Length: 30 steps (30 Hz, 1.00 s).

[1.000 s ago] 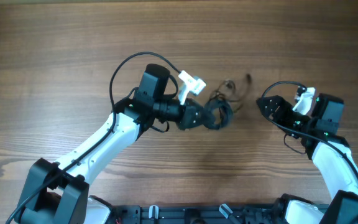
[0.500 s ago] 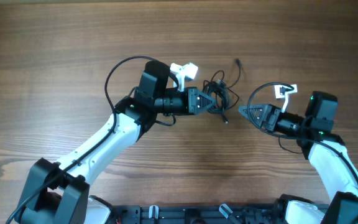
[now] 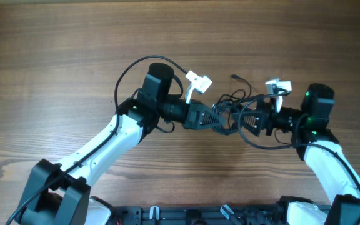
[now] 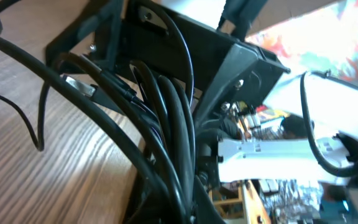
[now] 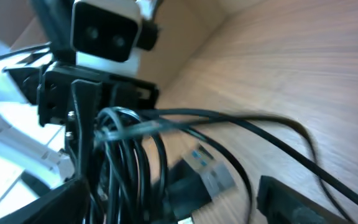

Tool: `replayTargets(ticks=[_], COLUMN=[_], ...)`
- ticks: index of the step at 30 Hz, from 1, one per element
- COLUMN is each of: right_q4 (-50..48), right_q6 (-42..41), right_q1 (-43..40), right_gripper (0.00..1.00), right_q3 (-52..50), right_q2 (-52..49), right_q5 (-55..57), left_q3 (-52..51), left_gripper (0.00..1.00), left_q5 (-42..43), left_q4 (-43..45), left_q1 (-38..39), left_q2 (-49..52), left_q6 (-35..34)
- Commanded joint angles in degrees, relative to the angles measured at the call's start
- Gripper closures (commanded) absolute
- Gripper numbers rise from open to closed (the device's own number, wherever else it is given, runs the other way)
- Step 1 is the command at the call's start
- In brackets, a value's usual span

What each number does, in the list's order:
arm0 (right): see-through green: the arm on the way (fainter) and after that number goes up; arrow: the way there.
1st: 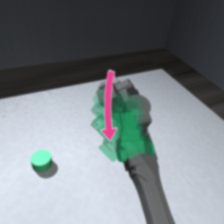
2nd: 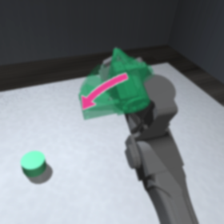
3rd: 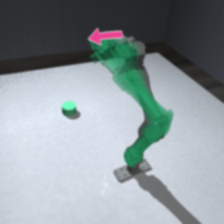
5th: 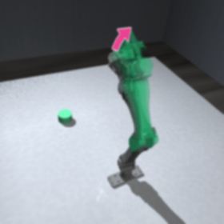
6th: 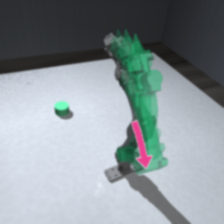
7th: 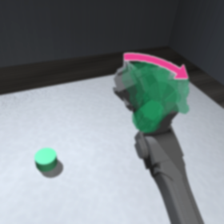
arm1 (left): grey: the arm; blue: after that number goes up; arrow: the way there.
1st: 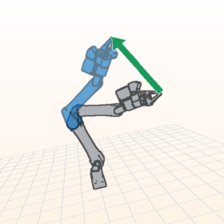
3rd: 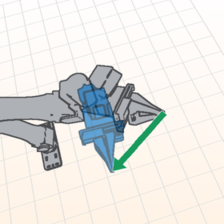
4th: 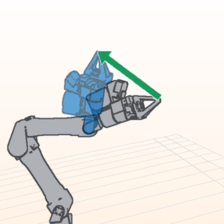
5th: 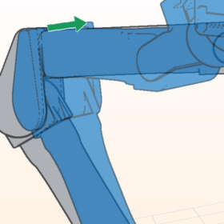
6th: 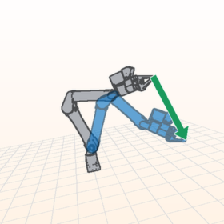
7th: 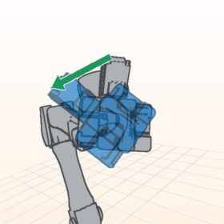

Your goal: Untangle cables

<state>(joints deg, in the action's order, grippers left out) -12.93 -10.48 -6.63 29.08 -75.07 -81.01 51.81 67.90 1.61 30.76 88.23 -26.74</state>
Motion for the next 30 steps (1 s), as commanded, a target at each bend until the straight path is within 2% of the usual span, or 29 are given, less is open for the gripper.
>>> replayTargets(ticks=[1,2,3,4,6,7,11,13,16,18,19,24,28,30], right_q4=[-1.29,-1.40,-1.38,-1.38,-1.42,-1.38,-1.38,-1.36,-1.36,-1.14,-1.03,-0.79,-0.72,-0.48], right_q6=[1.27,1.25,1.22,0.96,-2.40,-3.52,-7.39,-10.12,-15.34,-21.05,-23.32,-37.68,-41.55,-42.34], right_q1=[2.58,2.71,2.69,2.64,2.56,2.56,2.56,2.56,2.56,2.56,2.56,2.56,2.56,2.62], right_gripper=[0.34,0.45,0.64,0.74,0.91,0.96,0.96,0.96,0.96,0.96,0.96,0.96,0.96,0.96], right_q3=[0.48,0.48,0.48,0.48,0.48,0.48,0.48,0.48,0.48,0.48,0.48,0.48,0.48,0.48], right_q2=[-0.74,-0.74,-0.74,-0.74,-0.74,-0.74,-0.74,-0.74,-0.74,-0.74,-0.74,-0.74,-0.74,-0.74], right_q5=[-2.84,-2.82,-2.47,-2.25,0.79,2.08,5.33,7.87,13.44,19.15,21.18,28.76,28.76,28.81], left_q3=[0.28,0.28,0.28,0.28,0.28,0.28,0.28,0.28,0.28,0.28,0.28,0.28,0.28,0.28], left_gripper=[0.95,0.93,0.92,0.92,0.91,0.90,0.80,0.66,0.57,0.48,0.47,0.45,0.44,0.40], left_q5=[4.09,4.09,4.04,4.04,3.06,2.27,-2.89,-6.82,-11.76,-15.72,-17.20,-28.17,-38.88,-42.62], left_q4=[-1.60,-2.29,-3.19,-3.52,-3.76,-3.78,-4.26,-4.31,-4.98,-5.31,-5.31,-5.31,-5.27,-4.94], left_q1=[1.68,1.86,1.88,1.86,1.81,1.79,1.51,1.49,1.49,1.49,1.49,2.03,3.91,5.22], left_q2=[-1.20,-1.20,-1.20,-1.20,-1.20,-1.20,-1.20,-1.20,-1.20,-1.20,-1.20,-1.20,-1.20,-1.20], left_q6=[5.57,6.38,7.15,7.13,7.08,7.06,7.04,6.95,6.29,3.26,1.55,-15.06,-32.46,-37.77])
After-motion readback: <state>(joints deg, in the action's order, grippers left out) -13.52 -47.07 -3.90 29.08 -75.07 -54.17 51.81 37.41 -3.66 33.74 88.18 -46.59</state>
